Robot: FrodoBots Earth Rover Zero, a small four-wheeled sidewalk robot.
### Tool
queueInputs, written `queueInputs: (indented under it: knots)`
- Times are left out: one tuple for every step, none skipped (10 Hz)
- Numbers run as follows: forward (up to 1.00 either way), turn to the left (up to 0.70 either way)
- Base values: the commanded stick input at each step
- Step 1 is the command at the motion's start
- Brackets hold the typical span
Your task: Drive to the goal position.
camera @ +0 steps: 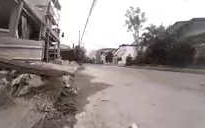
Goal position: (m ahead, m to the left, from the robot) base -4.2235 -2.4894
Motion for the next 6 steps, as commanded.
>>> queueInputs:
  knots:
    - [0.0,-0.45]
    - [0.0,-0.45]
    - [0.0,-0.45]
    - [0.0,-0.45]
    - [0.0,-0.45]
    - [0.0,-0.45]
